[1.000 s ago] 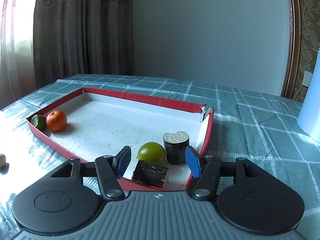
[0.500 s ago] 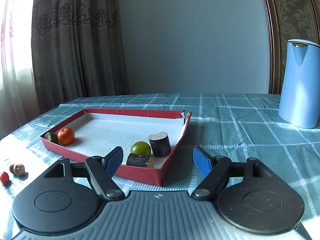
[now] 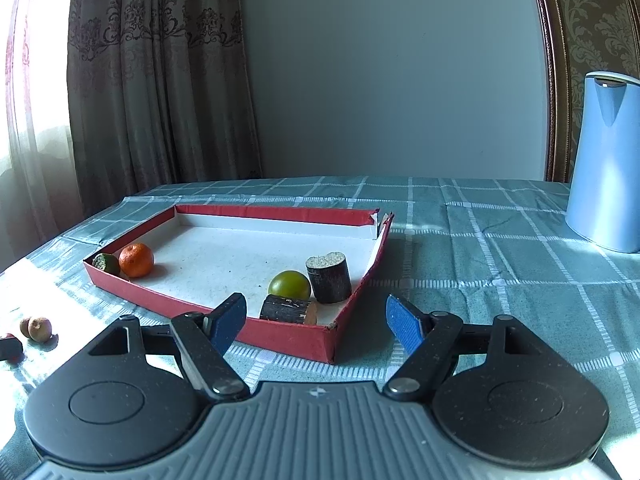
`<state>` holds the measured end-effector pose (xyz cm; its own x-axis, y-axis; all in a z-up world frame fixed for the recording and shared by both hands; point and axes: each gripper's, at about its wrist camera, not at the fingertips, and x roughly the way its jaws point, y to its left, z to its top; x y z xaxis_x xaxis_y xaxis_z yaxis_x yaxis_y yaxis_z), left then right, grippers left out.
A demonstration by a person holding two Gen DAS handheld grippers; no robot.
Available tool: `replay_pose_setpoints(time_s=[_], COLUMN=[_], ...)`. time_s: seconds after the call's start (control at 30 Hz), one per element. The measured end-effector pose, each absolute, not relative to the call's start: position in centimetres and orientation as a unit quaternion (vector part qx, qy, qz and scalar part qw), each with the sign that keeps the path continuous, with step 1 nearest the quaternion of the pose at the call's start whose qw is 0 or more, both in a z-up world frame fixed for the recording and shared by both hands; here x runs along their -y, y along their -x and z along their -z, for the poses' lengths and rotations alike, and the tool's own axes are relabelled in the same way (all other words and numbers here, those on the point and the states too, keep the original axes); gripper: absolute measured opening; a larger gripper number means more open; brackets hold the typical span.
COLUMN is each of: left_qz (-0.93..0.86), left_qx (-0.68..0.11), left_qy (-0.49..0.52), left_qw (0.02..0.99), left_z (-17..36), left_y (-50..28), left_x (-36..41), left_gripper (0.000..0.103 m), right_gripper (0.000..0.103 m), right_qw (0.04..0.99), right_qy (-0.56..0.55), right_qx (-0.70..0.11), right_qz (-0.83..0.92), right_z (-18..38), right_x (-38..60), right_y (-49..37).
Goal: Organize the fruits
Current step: 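Move the left tool to the red cherry tomato and grasp it, then carry the red cherry tomato into the box beside the tangerine, open left tool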
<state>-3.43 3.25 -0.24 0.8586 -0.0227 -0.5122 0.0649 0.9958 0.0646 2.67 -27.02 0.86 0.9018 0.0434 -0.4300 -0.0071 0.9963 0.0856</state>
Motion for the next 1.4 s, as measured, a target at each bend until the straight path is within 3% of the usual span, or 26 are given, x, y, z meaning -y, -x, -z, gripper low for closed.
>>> replay_pose_setpoints(time_s=[0.07, 0.13, 0.2, 0.9, 1.03, 1.4], left_qz=[0.025, 0.029, 0.030, 0.025, 0.027, 0.018], left_qx=[-0.281, -0.292, -0.292, -0.284, -0.283, -0.276], left_qy=[-0.034, -0.022, -0.011, -0.024, -0.018, -0.029], left_qw=[0.959, 0.956, 0.956, 0.958, 0.959, 0.961], left_z=[0.65, 0.88, 0.88, 0.98, 1.00, 0.88], left_y=[2.94, 2.64, 2.61, 3.45, 3.38, 3.41], left_x=[-3.18, -3.50, -3.86, -3.35, -3.55, -3.19], left_gripper=[0.065, 0.048, 0.045, 0.033, 0.023, 0.023], right_gripper=[0.077, 0.077, 0.077, 0.077, 0.077, 0.077], right_qw=[0.974, 0.974, 0.974, 0.972, 0.972, 0.968], right_qy=[-0.041, -0.040, -0.039, -0.033, -0.035, -0.041], right_qx=[-0.221, -0.222, -0.223, -0.234, -0.232, -0.246], right_qz=[-0.013, -0.013, -0.013, -0.007, -0.007, -0.003], right_z=[-0.84, -0.82, -0.78, -0.16, -0.16, -0.06], right_x=[27.03, 27.02, 26.97, 26.75, 26.83, 27.05], right_y=[-2.69, -2.74, -2.77, -3.07, -3.01, -2.95])
